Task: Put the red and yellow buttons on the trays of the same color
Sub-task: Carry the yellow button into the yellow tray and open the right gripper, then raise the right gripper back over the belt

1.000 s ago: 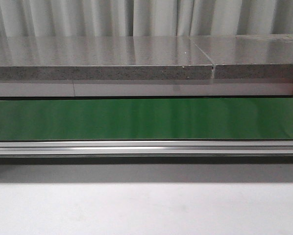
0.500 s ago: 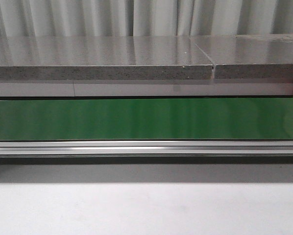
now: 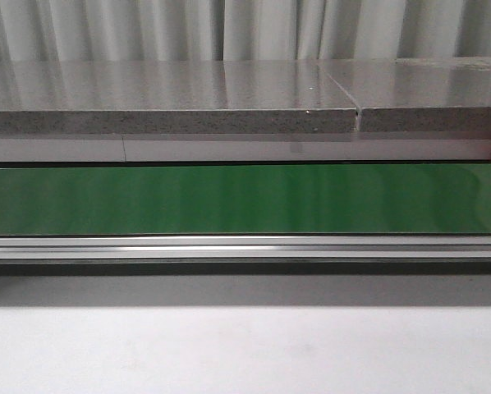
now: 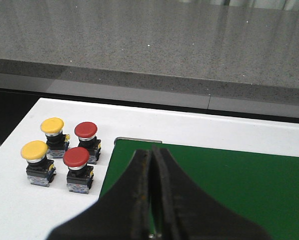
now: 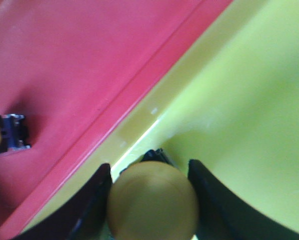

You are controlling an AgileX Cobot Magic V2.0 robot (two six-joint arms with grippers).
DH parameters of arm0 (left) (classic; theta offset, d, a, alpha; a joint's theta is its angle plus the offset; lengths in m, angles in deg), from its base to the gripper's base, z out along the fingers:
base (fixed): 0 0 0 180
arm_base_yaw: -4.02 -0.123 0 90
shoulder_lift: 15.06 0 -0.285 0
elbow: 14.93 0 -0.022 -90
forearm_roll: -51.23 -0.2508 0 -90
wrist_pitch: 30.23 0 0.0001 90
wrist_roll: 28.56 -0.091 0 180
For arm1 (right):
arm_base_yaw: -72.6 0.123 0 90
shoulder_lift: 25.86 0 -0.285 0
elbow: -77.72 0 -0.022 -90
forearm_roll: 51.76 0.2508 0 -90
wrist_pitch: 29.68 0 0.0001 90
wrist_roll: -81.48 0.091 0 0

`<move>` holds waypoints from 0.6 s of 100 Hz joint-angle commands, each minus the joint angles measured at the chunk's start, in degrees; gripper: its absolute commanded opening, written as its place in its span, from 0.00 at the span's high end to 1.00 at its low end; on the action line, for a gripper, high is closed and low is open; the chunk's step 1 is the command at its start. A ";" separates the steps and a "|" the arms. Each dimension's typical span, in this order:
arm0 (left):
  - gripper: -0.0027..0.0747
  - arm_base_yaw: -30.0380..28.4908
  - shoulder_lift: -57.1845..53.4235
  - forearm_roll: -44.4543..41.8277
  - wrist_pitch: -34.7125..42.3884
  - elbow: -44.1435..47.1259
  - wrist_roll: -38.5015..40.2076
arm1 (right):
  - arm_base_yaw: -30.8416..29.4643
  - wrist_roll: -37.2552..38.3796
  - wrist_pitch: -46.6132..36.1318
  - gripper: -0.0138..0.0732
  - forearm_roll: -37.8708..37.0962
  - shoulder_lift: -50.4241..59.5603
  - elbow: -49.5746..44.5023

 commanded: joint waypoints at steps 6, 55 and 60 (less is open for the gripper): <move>0.99 -0.06 0.26 0.18 4.81 -1.56 0.19 | -0.10 -0.08 -2.17 0.69 0.31 1.51 0.89; 0.99 -0.06 0.26 0.18 4.81 -1.56 0.19 | 0.16 -0.08 -2.06 0.08 1.86 2.56 0.89; 0.99 -0.06 0.26 0.18 4.81 -1.56 0.19 | 0.29 -0.08 -2.43 0.08 1.92 3.27 0.89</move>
